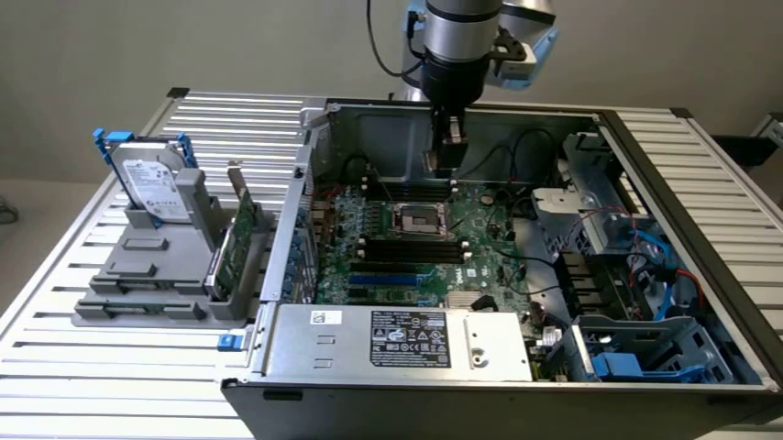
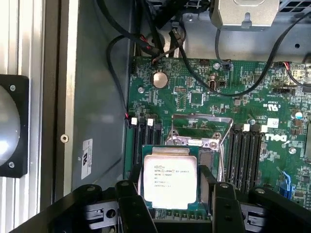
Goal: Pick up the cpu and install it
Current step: 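Place the cpu into insertion slot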
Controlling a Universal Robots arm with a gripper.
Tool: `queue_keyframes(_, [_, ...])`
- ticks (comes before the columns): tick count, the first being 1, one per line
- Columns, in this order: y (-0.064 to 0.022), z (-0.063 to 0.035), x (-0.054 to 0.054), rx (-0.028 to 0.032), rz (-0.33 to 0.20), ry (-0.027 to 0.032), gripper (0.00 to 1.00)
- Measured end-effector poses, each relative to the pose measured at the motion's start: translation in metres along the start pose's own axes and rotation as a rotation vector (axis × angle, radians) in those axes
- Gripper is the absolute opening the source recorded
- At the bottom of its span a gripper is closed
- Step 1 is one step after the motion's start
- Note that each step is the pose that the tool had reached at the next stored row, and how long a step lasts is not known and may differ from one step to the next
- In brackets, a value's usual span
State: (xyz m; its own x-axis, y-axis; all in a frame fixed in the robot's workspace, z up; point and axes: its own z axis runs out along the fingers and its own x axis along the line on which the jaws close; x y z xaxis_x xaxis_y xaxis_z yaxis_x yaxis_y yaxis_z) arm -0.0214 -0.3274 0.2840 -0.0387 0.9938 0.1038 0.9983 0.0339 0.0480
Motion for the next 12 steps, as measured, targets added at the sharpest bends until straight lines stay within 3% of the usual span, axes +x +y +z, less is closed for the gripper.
queue_keyframes(6, [-0.0115, 0.0033, -0.001, 0.0027, 0.008, -0.0003, 0.55])
queue_keyframes(12, [-0.019, 0.013, -0.002, 0.0001, 0.034, -0.0018, 0.55])
